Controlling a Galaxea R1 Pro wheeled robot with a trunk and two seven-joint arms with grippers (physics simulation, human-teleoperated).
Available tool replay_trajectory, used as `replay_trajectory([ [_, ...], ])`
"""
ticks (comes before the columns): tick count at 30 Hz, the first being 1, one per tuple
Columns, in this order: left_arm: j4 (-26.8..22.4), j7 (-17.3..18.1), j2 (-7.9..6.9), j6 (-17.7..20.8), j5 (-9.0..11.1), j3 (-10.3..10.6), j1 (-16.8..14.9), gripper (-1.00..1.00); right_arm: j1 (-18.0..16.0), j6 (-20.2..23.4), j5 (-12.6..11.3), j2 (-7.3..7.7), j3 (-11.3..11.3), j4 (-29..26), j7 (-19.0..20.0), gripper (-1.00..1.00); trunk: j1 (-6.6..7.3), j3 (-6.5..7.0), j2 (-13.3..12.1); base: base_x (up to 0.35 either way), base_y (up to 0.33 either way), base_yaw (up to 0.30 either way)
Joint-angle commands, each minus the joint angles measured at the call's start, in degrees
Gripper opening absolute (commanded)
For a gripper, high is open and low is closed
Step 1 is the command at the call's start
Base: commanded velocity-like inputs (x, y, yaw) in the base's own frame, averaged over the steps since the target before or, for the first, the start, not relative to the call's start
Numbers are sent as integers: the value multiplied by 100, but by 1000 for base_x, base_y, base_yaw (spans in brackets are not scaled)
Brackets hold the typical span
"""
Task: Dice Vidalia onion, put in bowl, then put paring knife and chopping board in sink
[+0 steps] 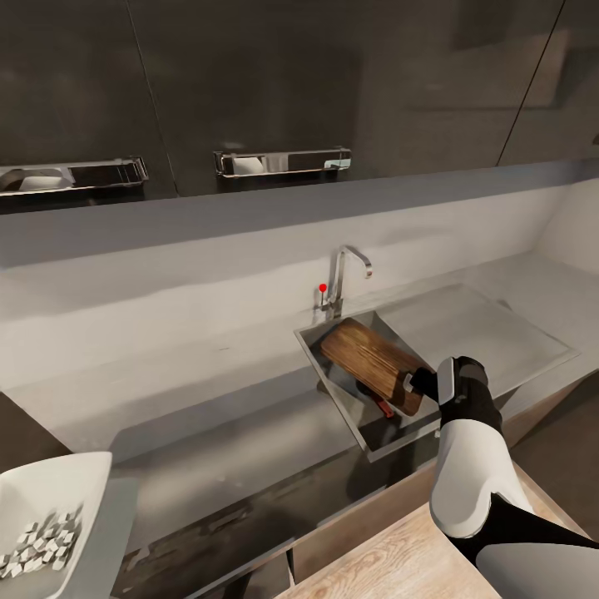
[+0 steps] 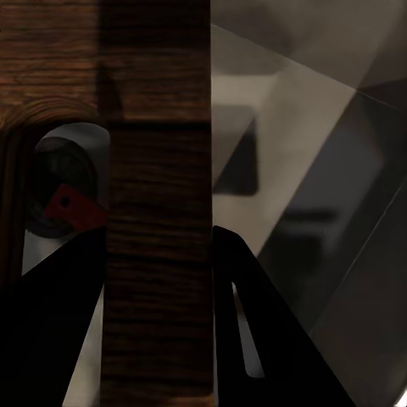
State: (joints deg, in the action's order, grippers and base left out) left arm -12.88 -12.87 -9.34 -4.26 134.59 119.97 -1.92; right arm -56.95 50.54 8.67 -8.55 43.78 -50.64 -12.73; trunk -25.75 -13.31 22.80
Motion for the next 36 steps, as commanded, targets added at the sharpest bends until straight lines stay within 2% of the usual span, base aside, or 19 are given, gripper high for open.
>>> replay_trajectory([
  [1, -31, -30, -6, -44, 41, 44, -11, 100, -9, 25, 48, -7, 19, -7, 24, -100, -4, -12, 12, 0, 0, 0],
  [12, -31, -31, -6, -43, 41, 44, -11, 100, -9, 21, 48, -7, 9, 17, 24, -100, -4, -12, 12, 0, 0, 0],
  [16, -31, -31, -6, -44, 41, 44, -11, 100, -9, 4, 48, -7, 8, 259, 24, -100, -4, -12, 12, 0, 0, 0],
  [28, -31, -31, -6, -41, 41, 44, -11, 100, -9, -2, 48, -7, 8, 329, 23, -100, -4, -12, 12, 0, 0, 0],
  [32, -31, -31, -6, -41, 41, 44, -11, 100, -9, -8, 48, -7, 8, 336, -75, -100, -4, -12, 12, 0, 0, 0],
  [36, -31, -31, -6, -42, 41, 44, -11, 100, -9, -209, 48, -7, 14, 528, -134, -100, -4, -12, 12, 0, 0, 0],
])
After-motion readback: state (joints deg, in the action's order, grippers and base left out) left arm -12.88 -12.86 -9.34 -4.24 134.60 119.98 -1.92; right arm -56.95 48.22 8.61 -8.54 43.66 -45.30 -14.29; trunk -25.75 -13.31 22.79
